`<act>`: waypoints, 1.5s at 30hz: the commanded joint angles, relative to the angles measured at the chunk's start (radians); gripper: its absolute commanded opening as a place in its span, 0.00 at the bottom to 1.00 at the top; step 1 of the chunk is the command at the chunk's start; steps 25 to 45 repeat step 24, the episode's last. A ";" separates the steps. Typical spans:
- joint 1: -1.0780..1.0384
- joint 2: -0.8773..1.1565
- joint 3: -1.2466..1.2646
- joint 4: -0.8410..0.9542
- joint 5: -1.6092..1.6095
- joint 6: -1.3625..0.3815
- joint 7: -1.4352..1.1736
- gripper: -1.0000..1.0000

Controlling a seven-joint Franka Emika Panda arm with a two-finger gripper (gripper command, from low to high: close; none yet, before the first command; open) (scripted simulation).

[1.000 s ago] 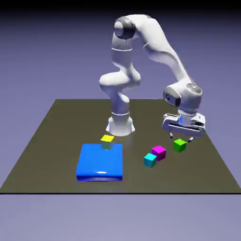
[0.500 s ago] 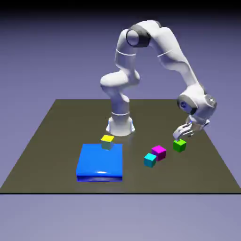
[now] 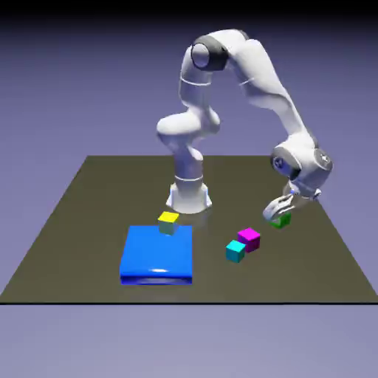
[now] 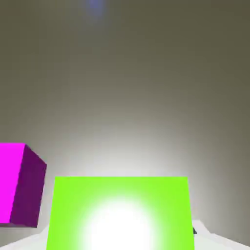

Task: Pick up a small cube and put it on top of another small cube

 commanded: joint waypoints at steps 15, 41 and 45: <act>-0.490 -0.436 -0.268 -0.237 -0.201 -0.179 -0.429 0.00; -0.504 -0.368 -0.280 -0.299 -0.231 -0.050 -0.412 1.00; -0.504 -0.368 -0.280 -0.299 -0.231 -0.050 -0.412 1.00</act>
